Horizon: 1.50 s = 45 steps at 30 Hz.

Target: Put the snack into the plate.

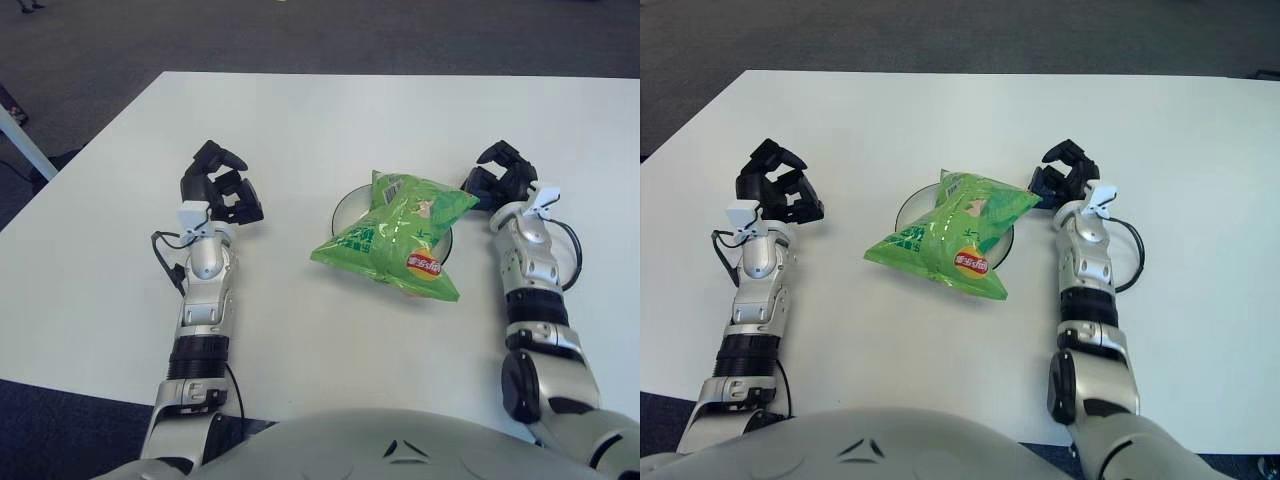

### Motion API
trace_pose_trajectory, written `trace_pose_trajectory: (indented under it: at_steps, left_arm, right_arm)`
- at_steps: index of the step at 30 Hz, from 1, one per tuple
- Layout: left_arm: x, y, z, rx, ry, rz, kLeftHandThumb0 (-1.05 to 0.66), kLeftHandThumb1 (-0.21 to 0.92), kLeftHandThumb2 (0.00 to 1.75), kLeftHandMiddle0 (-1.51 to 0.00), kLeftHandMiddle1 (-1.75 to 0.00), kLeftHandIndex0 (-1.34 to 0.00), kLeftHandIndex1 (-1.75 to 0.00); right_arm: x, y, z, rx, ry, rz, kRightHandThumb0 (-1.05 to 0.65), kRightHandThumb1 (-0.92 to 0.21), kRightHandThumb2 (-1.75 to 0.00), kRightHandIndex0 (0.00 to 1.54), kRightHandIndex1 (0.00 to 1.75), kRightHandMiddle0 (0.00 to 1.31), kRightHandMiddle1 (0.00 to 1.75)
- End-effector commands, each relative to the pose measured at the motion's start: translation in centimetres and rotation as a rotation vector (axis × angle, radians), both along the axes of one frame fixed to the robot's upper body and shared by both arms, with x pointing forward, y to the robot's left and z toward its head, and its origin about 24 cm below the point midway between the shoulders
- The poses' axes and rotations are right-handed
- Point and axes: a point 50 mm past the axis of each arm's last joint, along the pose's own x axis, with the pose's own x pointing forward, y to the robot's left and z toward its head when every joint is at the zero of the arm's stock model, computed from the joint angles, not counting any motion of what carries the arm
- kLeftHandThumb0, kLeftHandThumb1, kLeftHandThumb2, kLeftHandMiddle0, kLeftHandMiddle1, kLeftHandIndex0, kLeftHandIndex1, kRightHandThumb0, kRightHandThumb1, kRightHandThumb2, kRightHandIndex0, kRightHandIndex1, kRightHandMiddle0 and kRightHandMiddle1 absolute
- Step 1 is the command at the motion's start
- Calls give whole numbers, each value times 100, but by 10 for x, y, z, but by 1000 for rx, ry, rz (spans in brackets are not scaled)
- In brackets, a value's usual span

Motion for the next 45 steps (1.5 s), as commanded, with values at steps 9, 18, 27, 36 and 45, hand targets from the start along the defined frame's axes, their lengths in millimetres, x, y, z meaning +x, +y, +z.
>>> trace_pose_trajectory:
  at_steps: [9,18,27,36,45]
  left_arm:
    - [-28,-11,-31,-103,195,-43,-61,2,168,-133,-175,-86,-175]
    - [-32,-9,-27,-95,200,-71,-61,3,168,-132,-175,-86,-175]
    - [-34,-8,-24,-97,209,-54,-61,3,167,-131,-175,-86,-175]
    - [-34,-6,-22,-80,216,-47,-62,2,168,-131,-175,-86,-175]
    - [-33,-6,-22,-66,225,-61,-61,2,168,-132,-175,-86,-175]
  right_arm:
    - [-31,22,-26,76,92,-51,0,9,-175,94,166,69,175]
    - [-30,22,-31,116,61,-139,0,9,-175,94,167,69,175]
    - [-33,23,-31,158,32,-220,0,9,-175,93,167,69,175]
    - [-37,28,-32,147,23,-216,0,8,-175,92,169,69,175]
    - [-39,32,-38,122,47,-175,-1,7,-175,90,173,68,175]
